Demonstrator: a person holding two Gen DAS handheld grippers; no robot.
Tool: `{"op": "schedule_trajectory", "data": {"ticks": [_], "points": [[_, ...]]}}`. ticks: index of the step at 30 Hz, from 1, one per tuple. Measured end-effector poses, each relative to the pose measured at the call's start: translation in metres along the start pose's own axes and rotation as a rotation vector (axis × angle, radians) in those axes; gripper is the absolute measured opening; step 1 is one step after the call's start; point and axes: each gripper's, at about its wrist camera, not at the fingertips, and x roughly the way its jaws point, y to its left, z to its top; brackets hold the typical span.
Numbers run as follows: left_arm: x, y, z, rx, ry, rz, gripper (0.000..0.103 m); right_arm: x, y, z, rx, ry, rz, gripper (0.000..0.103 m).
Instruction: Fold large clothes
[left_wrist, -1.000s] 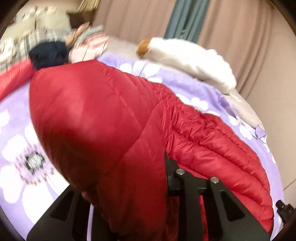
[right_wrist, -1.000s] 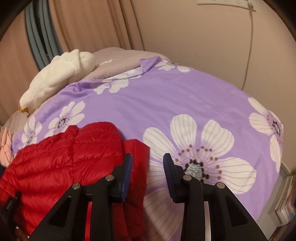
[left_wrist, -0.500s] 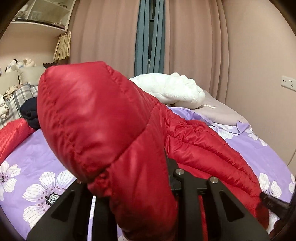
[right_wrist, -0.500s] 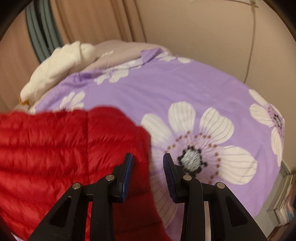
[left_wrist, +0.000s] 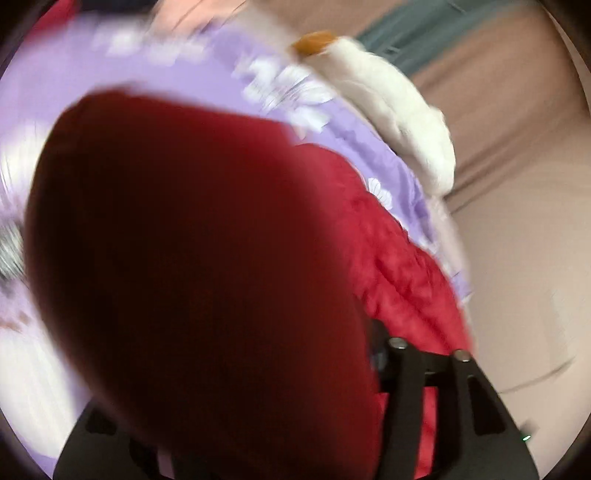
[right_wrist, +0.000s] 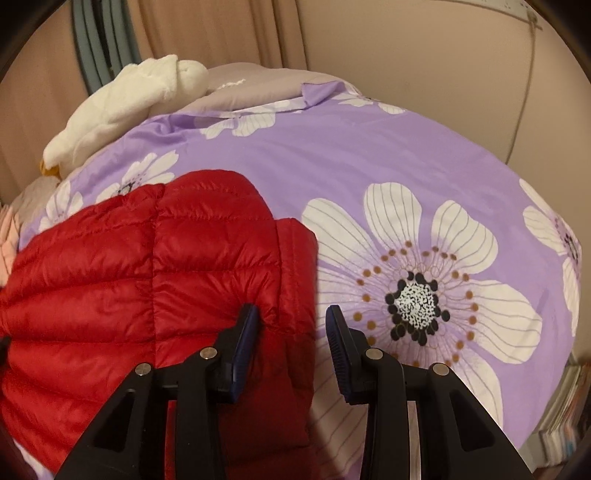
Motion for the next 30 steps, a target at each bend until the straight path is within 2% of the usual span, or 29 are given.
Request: {"op": "schedule_trajectory", "data": {"ticks": [2,3,5,7,10,12,15,17,20,23,26,30], "points": [[0.004,0.024,0.013,-0.146,0.029,-0.069,0.061,0.0,0.001,-0.002,-0.016,-0.001,-0.008,0.037],[0.008,0.03,0.018,-0.151,0.047,-0.085,0.06,0.001,0.001,-0.001,-0.017,0.0,-0.007,0.037],[0.013,0.027,0.021,-0.086,0.075,-0.074,0.055,0.004,0.0,-0.001,-0.007,0.009,0.005,0.037],[0.014,0.019,0.018,-0.013,0.065,-0.041,0.048,0.006,0.0,-0.002,-0.001,0.009,0.009,0.037],[0.015,0.012,0.012,0.026,0.034,0.011,0.042,0.007,0.004,-0.003,-0.017,0.002,-0.006,0.037],[0.008,-0.004,0.005,0.119,-0.016,0.085,0.036,0.006,0.009,-0.004,-0.037,-0.003,-0.025,0.037],[0.001,-0.04,-0.022,0.402,-0.14,0.262,0.029,0.006,0.01,-0.002,-0.039,-0.001,-0.039,0.037],[-0.007,-0.052,-0.031,0.477,-0.191,0.297,0.028,0.006,0.008,-0.001,-0.018,0.006,-0.036,0.037],[-0.028,-0.061,-0.036,0.508,-0.25,0.272,0.026,0.002,0.004,0.0,0.003,0.002,-0.031,0.037],[-0.048,-0.082,-0.046,0.588,-0.344,0.238,0.025,-0.001,0.0,0.001,0.021,-0.002,-0.037,0.037],[-0.064,-0.107,-0.066,0.704,-0.433,0.257,0.025,-0.001,-0.004,0.001,0.062,0.0,-0.033,0.037],[-0.07,-0.132,-0.094,0.863,-0.508,0.284,0.025,0.004,-0.006,-0.001,0.081,0.015,-0.036,0.037]]}}
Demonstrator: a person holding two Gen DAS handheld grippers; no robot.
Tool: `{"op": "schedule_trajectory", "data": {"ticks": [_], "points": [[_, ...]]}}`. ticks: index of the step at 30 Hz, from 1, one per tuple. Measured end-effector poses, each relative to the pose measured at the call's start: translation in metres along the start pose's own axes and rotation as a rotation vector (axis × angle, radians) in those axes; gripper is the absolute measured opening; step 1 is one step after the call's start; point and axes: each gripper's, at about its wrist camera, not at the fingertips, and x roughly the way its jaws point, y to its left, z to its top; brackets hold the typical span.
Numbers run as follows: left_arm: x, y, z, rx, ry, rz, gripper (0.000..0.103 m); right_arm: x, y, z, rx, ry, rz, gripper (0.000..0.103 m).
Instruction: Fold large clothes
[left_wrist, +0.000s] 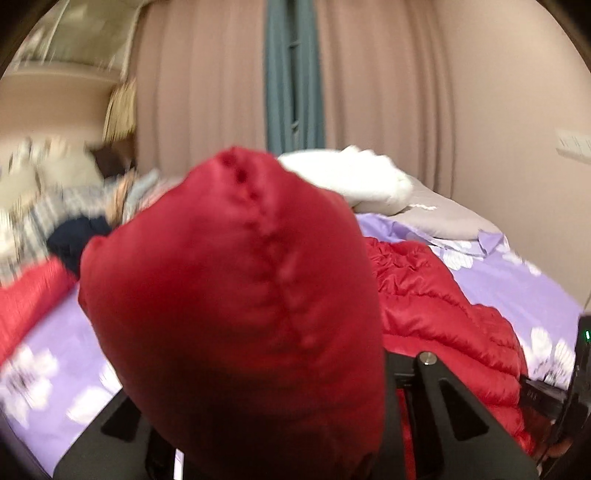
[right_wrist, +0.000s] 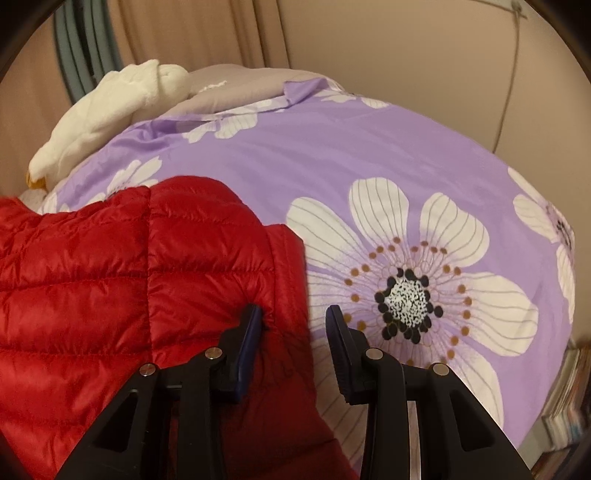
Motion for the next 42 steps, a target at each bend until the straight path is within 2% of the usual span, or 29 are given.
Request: {"op": "schedule_trajectory", "data": {"ticks": [3,7,11,16,20,23,25,28,31,32,34,36,42], "points": [[-0.013,-0.024,0.002,0.094,-0.045,-0.005,0.025,-0.001,-0.003,0.001,0.01,0.001,0.003,0.037],[-0.023,-0.048,0.006,0.17,-0.052,-0.013,0.025,-0.006,-0.014,0.009,0.036,-0.002,0.02,0.037],[-0.035,-0.06,0.007,0.159,-0.054,-0.022,0.026,-0.006,-0.012,0.008,-0.019,-0.005,0.007,0.037],[-0.034,-0.081,0.005,0.238,-0.049,-0.036,0.026,-0.016,-0.032,0.011,0.063,-0.017,0.031,0.037],[-0.038,-0.092,0.002,0.25,-0.043,-0.113,0.027,-0.04,-0.057,0.022,0.077,-0.099,-0.037,0.037],[-0.04,-0.107,0.001,0.271,-0.032,-0.139,0.027,-0.052,-0.079,0.032,0.124,-0.128,-0.045,0.037],[-0.036,-0.114,0.003,0.269,0.001,-0.16,0.028,-0.06,-0.09,0.038,0.143,-0.149,-0.05,0.037],[-0.029,-0.123,0.004,0.213,0.08,-0.274,0.031,-0.068,-0.099,0.043,0.153,-0.182,-0.063,0.037],[-0.024,-0.139,-0.005,0.158,0.161,-0.42,0.036,-0.072,-0.104,0.049,0.156,-0.204,-0.048,0.037],[-0.013,-0.145,-0.01,0.128,0.231,-0.497,0.038,-0.072,-0.104,0.05,0.154,-0.21,-0.043,0.037],[0.002,-0.152,-0.019,0.08,0.323,-0.55,0.038,-0.068,-0.103,0.054,0.146,-0.211,-0.047,0.037],[0.01,-0.159,-0.029,0.057,0.351,-0.556,0.039,-0.065,-0.102,0.056,0.134,-0.218,-0.044,0.037],[0.021,-0.188,-0.048,0.21,0.373,-0.471,0.04,-0.057,-0.106,0.058,0.123,-0.21,-0.039,0.035]]}}
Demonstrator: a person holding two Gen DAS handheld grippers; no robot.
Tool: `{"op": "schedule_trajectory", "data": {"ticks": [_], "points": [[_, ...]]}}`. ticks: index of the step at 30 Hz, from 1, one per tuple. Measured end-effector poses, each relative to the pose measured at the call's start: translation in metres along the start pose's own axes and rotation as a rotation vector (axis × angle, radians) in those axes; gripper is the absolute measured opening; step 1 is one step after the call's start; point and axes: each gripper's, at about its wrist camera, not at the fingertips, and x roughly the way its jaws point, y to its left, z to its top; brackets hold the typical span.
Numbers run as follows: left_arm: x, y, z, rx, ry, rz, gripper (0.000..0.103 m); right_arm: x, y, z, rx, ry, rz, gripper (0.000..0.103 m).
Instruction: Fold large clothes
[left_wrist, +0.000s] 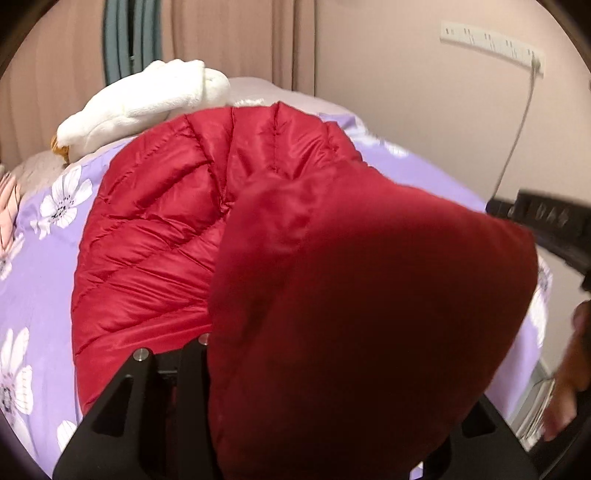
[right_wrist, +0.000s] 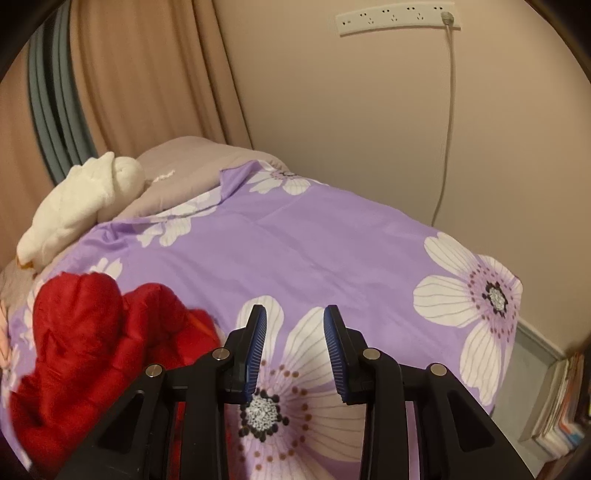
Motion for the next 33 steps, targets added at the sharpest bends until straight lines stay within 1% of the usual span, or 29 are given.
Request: {"op": "schedule_trajectory", "data": {"ticks": [1,4,5,8,9,12,14,18,19,21,22,23,25,27,28,31,32,33], "points": [[0.001,0.0,-0.005,-0.001,-0.002,0.001,0.04,0.001,-0.002,0.0,0.003,0.004,0.003,0.035],[-0.011,0.006,-0.001,-0.005,-0.009,-0.008,0.041,-0.001,-0.005,-0.002,0.007,0.008,0.0,0.035],[-0.016,0.005,-0.001,0.004,-0.01,-0.004,0.045,-0.003,-0.007,-0.002,0.009,0.007,-0.003,0.035],[-0.029,-0.004,-0.005,0.05,-0.013,-0.017,0.066,-0.008,-0.011,-0.002,0.035,0.01,0.002,0.035],[-0.034,-0.005,-0.006,0.061,-0.016,-0.021,0.067,-0.01,-0.011,-0.002,0.044,0.015,0.011,0.035],[-0.048,-0.005,-0.01,0.052,-0.027,-0.024,0.067,-0.018,-0.008,-0.002,0.047,0.021,0.039,0.035],[-0.059,0.001,-0.009,0.025,-0.022,-0.067,0.067,-0.025,-0.004,-0.003,0.031,0.014,0.039,0.035],[-0.085,0.009,-0.009,-0.02,0.001,-0.129,0.067,-0.038,0.001,-0.003,0.012,0.002,0.052,0.035],[-0.098,0.011,-0.007,-0.023,-0.004,-0.16,0.067,-0.042,0.002,-0.002,0.012,0.001,0.053,0.035],[-0.118,0.014,-0.006,-0.021,-0.044,-0.18,0.067,-0.047,0.005,-0.002,0.012,-0.002,0.058,0.035],[-0.134,0.017,-0.005,-0.015,-0.091,-0.185,0.067,-0.05,0.007,-0.001,0.011,-0.006,0.06,0.035],[-0.141,0.019,-0.003,-0.011,-0.11,-0.183,0.067,-0.053,0.009,0.0,0.009,-0.01,0.06,0.035],[-0.158,0.027,0.003,-0.028,-0.132,-0.143,0.064,-0.059,0.015,0.001,-0.002,-0.019,0.065,0.035],[-0.172,0.04,0.006,-0.079,-0.15,-0.136,0.05,-0.062,0.02,0.001,-0.009,-0.023,0.07,0.035],[-0.176,0.044,0.006,-0.098,-0.149,-0.138,0.049,-0.065,0.024,0.001,-0.01,-0.024,0.074,0.035],[-0.191,0.071,0.008,-0.173,-0.142,-0.185,0.048,-0.073,0.031,0.002,-0.029,-0.036,0.089,0.035],[-0.195,0.083,0.007,-0.195,-0.153,-0.179,0.048,-0.076,0.034,0.001,-0.042,-0.039,0.089,0.035],[-0.198,0.095,0.007,-0.221,-0.18,-0.138,0.048,-0.08,0.038,0.001,-0.061,-0.044,0.094,0.035]]}}
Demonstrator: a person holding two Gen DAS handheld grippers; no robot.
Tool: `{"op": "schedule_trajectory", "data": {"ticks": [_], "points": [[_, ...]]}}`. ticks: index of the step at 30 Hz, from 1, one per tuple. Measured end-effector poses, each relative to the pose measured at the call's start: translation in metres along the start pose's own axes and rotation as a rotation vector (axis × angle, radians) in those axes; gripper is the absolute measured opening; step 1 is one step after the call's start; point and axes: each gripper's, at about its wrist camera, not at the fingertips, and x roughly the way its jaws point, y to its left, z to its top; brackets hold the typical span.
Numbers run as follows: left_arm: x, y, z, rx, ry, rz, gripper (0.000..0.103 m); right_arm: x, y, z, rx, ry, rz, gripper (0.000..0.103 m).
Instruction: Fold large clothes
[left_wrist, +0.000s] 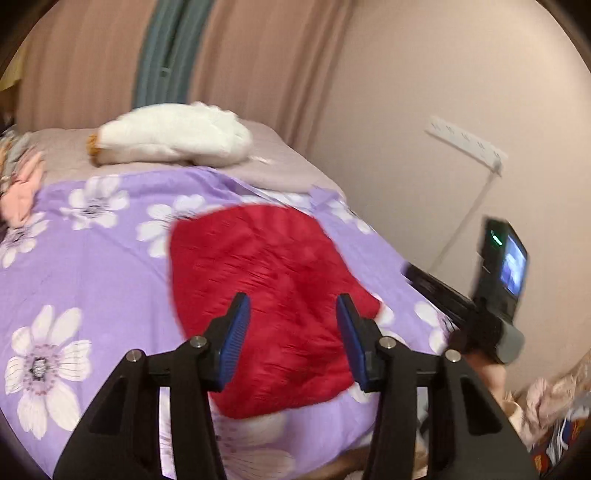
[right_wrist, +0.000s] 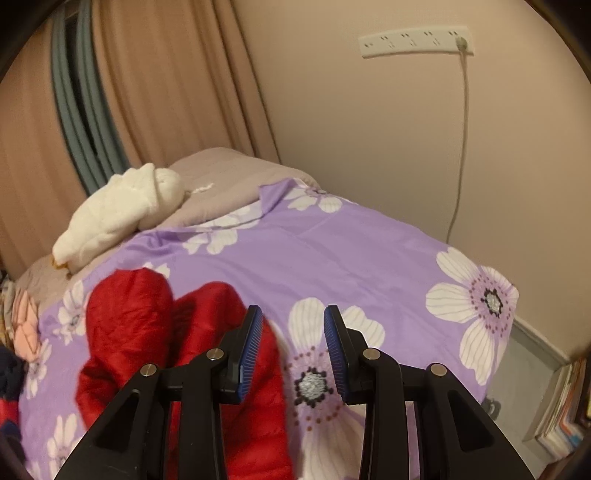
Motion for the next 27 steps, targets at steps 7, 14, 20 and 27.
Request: {"op": "schedule_trajectory", "data": {"ticks": [7,14,20,27], "points": [[0.004,0.056,0.019,-0.121,-0.106,0.253,0.035,-0.023,0.026,-0.007,-0.052,-0.019,0.064,0.035],[0.027,0.086,0.034,-0.238,-0.176,0.454,0.033,-0.045,0.068,0.017,-0.077,-0.101,0.131,0.035],[0.08,0.1,0.053,-0.296,-0.123,0.469,0.033,0.002,0.113,0.035,-0.1,-0.046,0.154,0.035],[0.188,0.093,0.05,-0.249,0.011,0.465,0.034,0.098,0.111,0.011,-0.113,0.069,0.037,0.035]]}}
